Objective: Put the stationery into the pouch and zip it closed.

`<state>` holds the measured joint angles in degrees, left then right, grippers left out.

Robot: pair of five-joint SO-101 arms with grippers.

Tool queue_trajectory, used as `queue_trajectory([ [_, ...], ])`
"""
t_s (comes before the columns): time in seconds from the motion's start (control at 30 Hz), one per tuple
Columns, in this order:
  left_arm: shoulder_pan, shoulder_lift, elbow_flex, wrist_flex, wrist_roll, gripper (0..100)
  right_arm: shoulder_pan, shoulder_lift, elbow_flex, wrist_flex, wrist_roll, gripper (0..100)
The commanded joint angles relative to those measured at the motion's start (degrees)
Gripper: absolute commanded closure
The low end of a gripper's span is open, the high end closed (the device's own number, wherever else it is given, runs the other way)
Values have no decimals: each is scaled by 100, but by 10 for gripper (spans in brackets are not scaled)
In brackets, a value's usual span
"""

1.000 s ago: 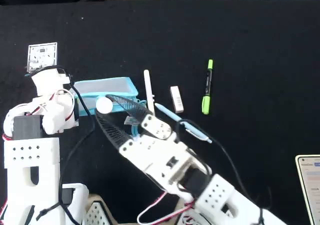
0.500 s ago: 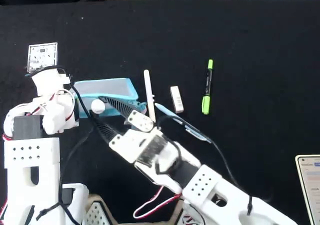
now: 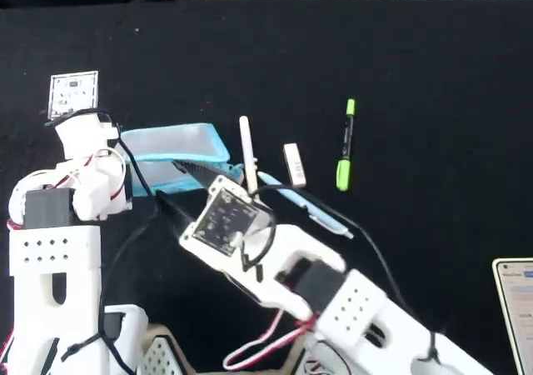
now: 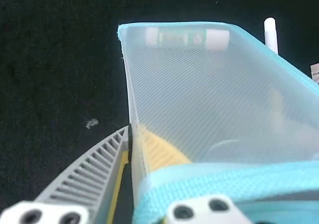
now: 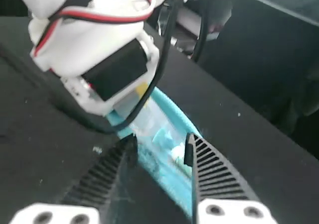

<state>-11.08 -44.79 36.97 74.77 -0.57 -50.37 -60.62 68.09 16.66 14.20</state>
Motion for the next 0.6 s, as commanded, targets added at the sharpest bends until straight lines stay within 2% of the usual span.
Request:
queue_trajectory([
  [0.0, -92, 35, 163, 9, 70, 970, 35, -1191, -593, 1521, 18, 839],
  [0.13, -92, 35, 163, 9, 70, 970, 554, -2422, -1182, 2734, -185, 839],
  [0.27, -92, 35, 163, 9, 70, 970, 1697, -3125, -1640, 3209, -457, 837],
  [0.43, -92, 35, 163, 18, 70, 970, 2796, -2800, -1385, 3886, -457, 839],
  [0.57, -92, 35, 163, 18, 70, 970, 3692, -2237, -822, 3701, -475, 839],
])
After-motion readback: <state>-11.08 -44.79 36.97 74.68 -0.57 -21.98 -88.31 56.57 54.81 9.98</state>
